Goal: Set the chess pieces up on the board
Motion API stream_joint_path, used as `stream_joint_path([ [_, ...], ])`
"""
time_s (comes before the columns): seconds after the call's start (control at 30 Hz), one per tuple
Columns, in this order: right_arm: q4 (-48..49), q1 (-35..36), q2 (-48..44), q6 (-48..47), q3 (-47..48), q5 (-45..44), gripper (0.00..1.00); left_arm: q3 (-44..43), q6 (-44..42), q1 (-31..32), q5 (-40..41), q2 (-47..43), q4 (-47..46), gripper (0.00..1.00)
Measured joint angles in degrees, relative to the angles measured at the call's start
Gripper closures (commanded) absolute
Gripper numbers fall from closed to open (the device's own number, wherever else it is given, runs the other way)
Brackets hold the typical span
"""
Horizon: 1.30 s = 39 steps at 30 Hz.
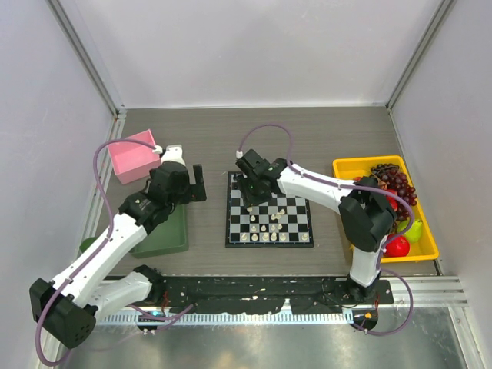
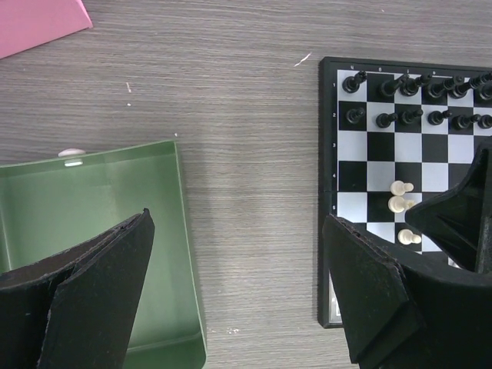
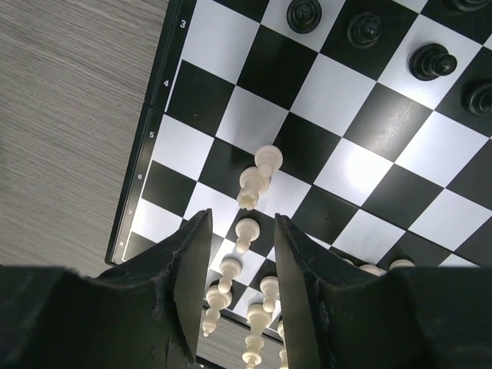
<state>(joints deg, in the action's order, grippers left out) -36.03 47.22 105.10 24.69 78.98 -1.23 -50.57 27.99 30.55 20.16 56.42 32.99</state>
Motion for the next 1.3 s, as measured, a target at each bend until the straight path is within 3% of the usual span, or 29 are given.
stream_joint_path([
  [0.43, -0.70, 0.31, 2.67, -0.59, 1.27, -0.85, 0.67, -1.73, -1.20, -0.20, -1.42, 3.21, 1.60, 0.01],
  [0.7, -0.70, 0.31, 3.21, -0.59, 1.29, -0.79, 0.68, -1.92, -1.22, -0.26, -1.73, 3.21, 1.62, 0.00],
  [0.77, -0.70, 0.31, 3.58, -0.59, 1.31, -0.79, 0.73, -1.92, -1.25, -0.26, -1.73, 3.21, 1.62, 0.00],
  [0.97, -0.72, 0.31, 3.96, -0.61, 1.40, -0.59, 0.75, -1.92, -1.25, -0.26, -1.73, 3.21, 1.64, 0.00],
  [1.17, -0.94, 0.31, 3.96, -0.83, 1.57, -0.63, 0.87, -1.92, -1.25, -0.26, -1.73, 3.21, 1.64, 0.00],
  [1.3, -1.77, 0.44, 3.91, -0.96, 2.03, -0.66, 0.88, -1.92, -1.25, -0.28, -1.73, 3.21, 1.66, 0.00],
])
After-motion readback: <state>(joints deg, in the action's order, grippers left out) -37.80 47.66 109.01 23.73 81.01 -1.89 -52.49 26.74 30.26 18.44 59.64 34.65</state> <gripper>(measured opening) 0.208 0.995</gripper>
